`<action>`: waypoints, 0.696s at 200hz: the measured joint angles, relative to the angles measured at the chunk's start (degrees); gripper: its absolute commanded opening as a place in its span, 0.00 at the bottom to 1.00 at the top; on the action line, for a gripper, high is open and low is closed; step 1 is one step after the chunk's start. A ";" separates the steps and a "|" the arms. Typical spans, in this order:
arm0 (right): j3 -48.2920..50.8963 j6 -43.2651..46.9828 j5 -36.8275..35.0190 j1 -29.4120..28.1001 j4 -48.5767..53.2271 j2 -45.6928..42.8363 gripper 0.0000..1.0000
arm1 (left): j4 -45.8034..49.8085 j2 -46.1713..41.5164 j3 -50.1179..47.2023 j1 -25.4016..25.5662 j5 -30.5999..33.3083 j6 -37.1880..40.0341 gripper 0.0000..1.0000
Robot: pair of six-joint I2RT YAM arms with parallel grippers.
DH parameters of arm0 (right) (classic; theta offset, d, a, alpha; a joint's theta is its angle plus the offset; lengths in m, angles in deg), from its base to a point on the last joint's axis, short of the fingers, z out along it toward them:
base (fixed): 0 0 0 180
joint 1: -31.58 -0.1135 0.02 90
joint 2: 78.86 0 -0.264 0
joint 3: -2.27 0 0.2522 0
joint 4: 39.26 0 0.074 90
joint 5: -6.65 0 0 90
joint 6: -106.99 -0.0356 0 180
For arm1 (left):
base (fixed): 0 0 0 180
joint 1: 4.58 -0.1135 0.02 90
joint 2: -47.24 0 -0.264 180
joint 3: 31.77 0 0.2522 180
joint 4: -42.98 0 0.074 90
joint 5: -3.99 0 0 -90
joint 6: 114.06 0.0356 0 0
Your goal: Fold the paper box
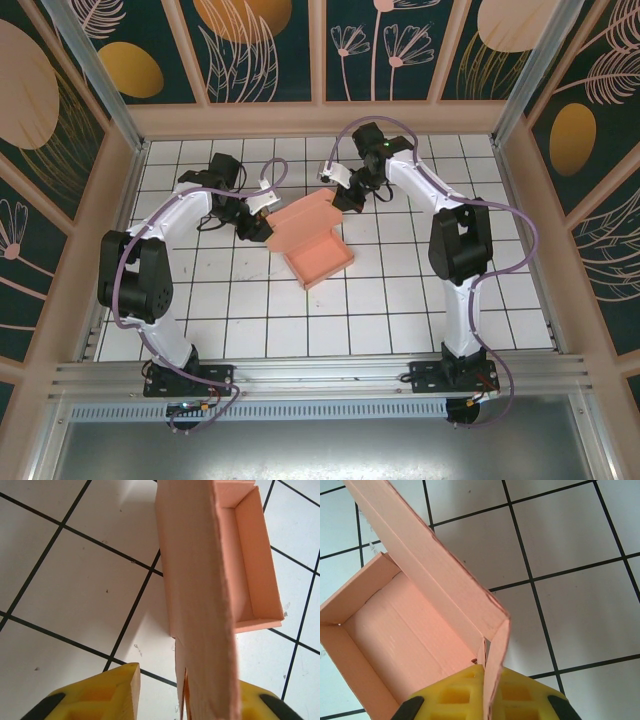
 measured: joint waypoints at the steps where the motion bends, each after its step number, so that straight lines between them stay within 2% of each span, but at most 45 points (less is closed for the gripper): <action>1: 0.00 -0.02 0.00 0.00 -0.04 0.00 0.00 | 0.00 0.00 0.00 0.00 0.02 0.07 0.21; 6: 0.04 -0.02 0.00 0.00 -0.13 0.00 0.00 | -0.02 0.00 -0.07 0.00 0.07 -0.15 0.18; 22: 0.11 -0.22 -0.04 0.00 -0.35 0.00 0.00 | 0.00 -0.02 -0.33 0.00 0.24 -0.07 0.00; 50: 1.22 -1.86 -0.26 -0.04 -2.47 -0.39 0.00 | -0.04 -0.28 -0.39 0.02 0.37 -0.87 0.00; 77: 8.11 -6.58 -1.70 -0.28 -9.57 -4.63 0.00 | -1.68 -0.33 -0.70 0.11 0.79 -3.54 0.00; 111: 20.26 -18.25 -9.16 -1.90 -22.86 -13.97 0.00 | -7.02 -1.79 -1.79 0.55 2.10 -8.90 0.00; 139: 26.95 -29.16 -16.90 -3.78 -32.96 -19.71 0.00 | -13.57 -2.86 -1.77 1.20 4.92 -17.05 0.00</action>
